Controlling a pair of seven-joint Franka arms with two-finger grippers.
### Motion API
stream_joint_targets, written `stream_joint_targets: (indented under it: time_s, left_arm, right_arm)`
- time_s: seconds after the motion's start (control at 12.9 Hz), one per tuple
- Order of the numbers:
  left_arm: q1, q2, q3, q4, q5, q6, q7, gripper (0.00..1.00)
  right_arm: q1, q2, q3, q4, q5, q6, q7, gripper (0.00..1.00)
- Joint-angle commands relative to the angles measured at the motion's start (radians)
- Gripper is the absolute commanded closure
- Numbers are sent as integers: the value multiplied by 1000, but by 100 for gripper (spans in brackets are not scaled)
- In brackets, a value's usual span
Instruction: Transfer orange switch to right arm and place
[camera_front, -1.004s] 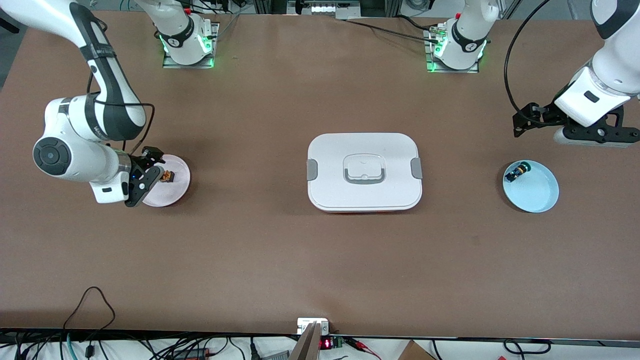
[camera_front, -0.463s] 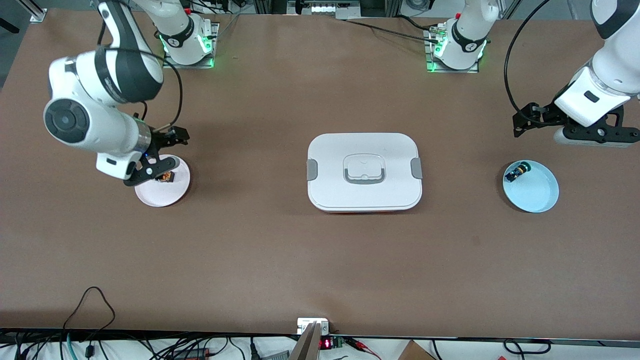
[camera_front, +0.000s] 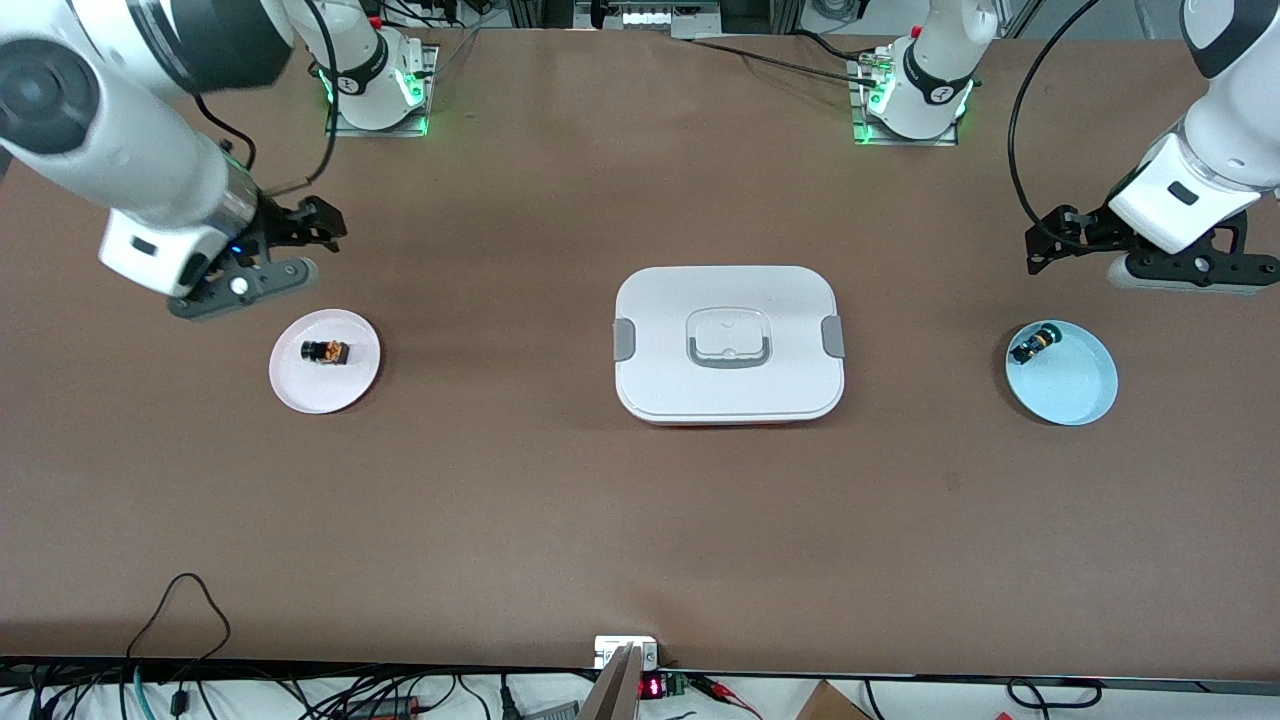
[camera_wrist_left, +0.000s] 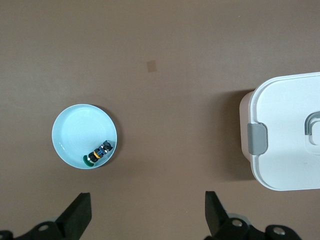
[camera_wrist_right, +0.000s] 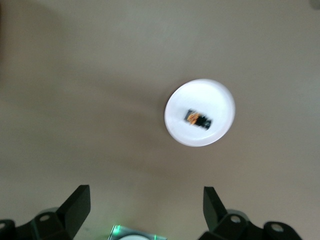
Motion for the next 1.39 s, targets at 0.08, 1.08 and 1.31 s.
stream_joint_targets:
  time_s: [0.08, 1.08, 1.31]
  left_arm:
    - [-8, -6, 8, 8, -22, -6, -4, 0]
    - [-8, -6, 6, 8, -22, -6, -1, 0]
    - [-8, -6, 6, 8, -22, -14, 0, 0]
  right_arm:
    - [-58, -14, -79, 31, 93, -13, 148, 0]
    - [-126, -165, -82, -227, 63, 156, -28, 0]
    - [-129, -164, -81, -181, 65, 106, -15, 0]
